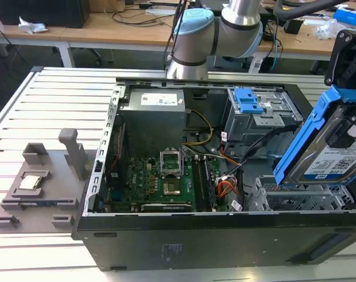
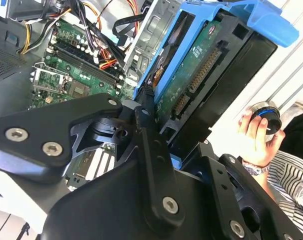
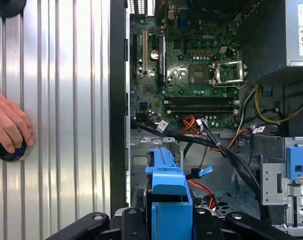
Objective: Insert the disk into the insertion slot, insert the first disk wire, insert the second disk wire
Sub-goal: 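Insert the disk into the insertion slot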
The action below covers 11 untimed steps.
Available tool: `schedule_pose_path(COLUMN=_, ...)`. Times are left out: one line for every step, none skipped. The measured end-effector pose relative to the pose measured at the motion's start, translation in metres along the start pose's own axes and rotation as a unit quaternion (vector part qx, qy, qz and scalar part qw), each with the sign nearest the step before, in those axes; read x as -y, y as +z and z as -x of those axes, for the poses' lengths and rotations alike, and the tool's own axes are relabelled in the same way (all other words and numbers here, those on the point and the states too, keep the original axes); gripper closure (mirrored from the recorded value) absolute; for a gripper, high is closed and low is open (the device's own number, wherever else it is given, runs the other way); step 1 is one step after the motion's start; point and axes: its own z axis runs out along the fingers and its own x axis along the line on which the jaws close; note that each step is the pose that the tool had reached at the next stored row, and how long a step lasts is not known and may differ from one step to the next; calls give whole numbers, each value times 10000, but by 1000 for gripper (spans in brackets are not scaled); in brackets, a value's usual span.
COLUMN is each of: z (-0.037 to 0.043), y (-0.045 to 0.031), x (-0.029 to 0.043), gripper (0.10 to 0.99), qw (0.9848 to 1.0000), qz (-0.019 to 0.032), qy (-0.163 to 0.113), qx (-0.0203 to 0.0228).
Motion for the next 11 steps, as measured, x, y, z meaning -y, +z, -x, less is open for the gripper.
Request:
schedule_pose_path(z=0, y=9, x=0, gripper=725, qw=10000, qz=0, qy=0, qx=1)
schedule_pose_path(z=0, y=13, x=0, gripper=725, qw=10000, qz=0, qy=0, qx=0)
schedule_pose_path(z=0, y=21, x=1, gripper=725, qw=10000, qz=0, qy=0, qx=0)
schedule_pose_path(z=0, y=34, x=1, gripper=725, qw=10000, qz=0, qy=0, qx=0)
schedule_pose_path(z=0, y=55, x=2, gripper=725, qw=10000, qz=0, qy=0, qx=0)
schedule_pose_path(z=0, y=73, x=3, gripper=725, qw=10000, qz=0, qy=0, qx=0)
schedule_pose_path(z=0, y=86, x=3, gripper=725, qw=10000, qz=0, qy=0, qx=0)
schedule_pose_path(z=0, y=99, x=4, gripper=725, qw=10000, qz=0, qy=0, qx=0)
schedule_pose_path(z=0, y=107, x=4, gripper=725, qw=10000, qz=0, qy=0, qx=0)
schedule_pose_path(z=0, y=115, x=5, gripper=725, qw=10000, qz=0, qy=0, qx=0)
schedule_pose_path(z=0, y=126, x=5, gripper=725, qw=10000, qz=0, qy=0, qx=0)
